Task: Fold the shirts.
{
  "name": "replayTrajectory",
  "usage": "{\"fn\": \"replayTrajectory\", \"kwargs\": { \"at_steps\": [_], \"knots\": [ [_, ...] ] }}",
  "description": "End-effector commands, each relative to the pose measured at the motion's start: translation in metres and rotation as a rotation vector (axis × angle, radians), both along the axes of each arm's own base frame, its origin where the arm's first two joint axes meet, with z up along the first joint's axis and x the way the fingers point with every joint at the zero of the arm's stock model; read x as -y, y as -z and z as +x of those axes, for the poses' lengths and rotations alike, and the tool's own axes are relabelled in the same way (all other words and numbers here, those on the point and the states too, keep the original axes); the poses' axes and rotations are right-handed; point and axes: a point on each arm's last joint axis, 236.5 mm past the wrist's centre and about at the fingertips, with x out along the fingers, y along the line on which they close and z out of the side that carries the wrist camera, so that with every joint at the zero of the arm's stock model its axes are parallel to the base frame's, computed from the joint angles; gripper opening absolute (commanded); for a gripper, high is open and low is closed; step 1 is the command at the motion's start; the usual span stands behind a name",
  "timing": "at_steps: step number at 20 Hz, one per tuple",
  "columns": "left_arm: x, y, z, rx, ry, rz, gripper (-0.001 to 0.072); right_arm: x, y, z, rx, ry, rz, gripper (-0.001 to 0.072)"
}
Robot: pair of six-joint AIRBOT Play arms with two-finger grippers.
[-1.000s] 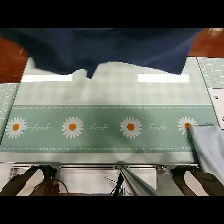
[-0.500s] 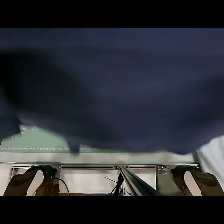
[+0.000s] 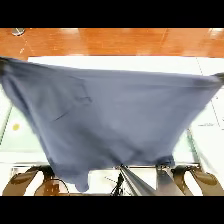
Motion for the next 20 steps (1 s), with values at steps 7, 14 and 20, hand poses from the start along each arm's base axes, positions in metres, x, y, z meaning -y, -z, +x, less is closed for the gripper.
{"fn": "replayTrajectory", "kwargs": {
  "at_steps": [7, 14, 20],
  "knots": [
    [0.015, 0.184, 0.17, -0.293, -0.063, -0.211, 0.0026, 0.013, 0.148, 0.205, -0.14, 0.097, 0.308, 0.0025],
    [0.024, 0.224, 0.208, -0.399, -0.13, -0.355, 0.0026, 0.004, 0.189, 0.262, -0.244, 0.075, 0.434, 0.0025],
    [0.031, 0.214, 0.136, -0.623, 0.15, -0.257, 0.0026, 0.012, 0.175, 0.203, -0.364, -0.118, 0.364, 0.0025]
  ]
}}
